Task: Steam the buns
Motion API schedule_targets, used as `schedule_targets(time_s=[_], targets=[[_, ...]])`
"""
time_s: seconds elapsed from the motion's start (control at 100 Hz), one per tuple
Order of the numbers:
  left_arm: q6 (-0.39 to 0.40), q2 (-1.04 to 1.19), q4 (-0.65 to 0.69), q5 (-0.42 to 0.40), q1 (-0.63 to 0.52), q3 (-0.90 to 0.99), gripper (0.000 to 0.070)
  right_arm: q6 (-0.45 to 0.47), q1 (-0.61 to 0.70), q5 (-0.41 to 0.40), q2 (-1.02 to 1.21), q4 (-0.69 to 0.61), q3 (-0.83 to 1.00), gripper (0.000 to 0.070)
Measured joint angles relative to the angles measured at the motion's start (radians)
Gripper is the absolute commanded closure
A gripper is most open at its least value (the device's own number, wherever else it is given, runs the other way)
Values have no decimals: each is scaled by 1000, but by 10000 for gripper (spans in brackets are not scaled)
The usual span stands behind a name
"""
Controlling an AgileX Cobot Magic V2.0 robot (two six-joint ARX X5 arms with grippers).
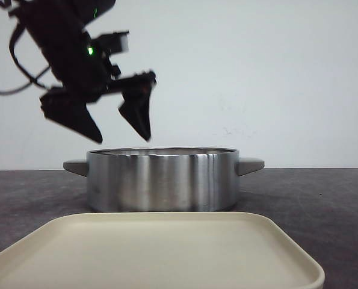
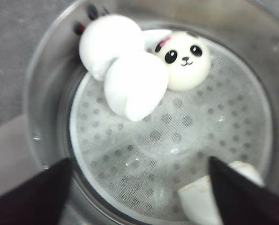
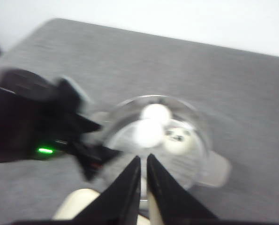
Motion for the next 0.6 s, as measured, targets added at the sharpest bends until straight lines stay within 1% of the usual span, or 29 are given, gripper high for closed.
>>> schedule_targets(time_s=[0.01, 0.02, 0.03, 0.05, 0.06, 0.08, 0.21, 0.31, 0.46, 0.6], targets=[[-2, -8, -4, -1, 0, 2, 580, 0, 0, 9, 0, -3, 0, 688], [-3, -17, -8, -3, 0, 4, 595, -1, 0, 18, 0, -6, -1, 688], [-5, -26, -13, -4, 1, 5, 634, -1, 0, 25, 0, -8, -2, 688], [-12, -47, -22, -9, 3, 5, 664, -2, 0, 39, 0, -12, -3, 688], [-15, -58, -27, -11, 3, 5, 691, -2, 0, 45, -1, -13, -5, 688], [-21, -81, -37, -22, 5, 5, 700, -3, 0, 55, -2, -15, -9, 688], [-68, -238, -69, -38, 27, 7, 700, -8, 9, 124, -23, -11, -64, 688], [-79, -353, -123, -52, 40, 7, 700, -9, 31, 150, -68, 53, -157, 688], [-83, -537, -204, -104, 51, -6, 700, -13, 62, 151, -181, 250, -360, 688], [-97, -707, -265, -139, 69, -79, 700, -23, 84, 152, -290, 449, -574, 688]])
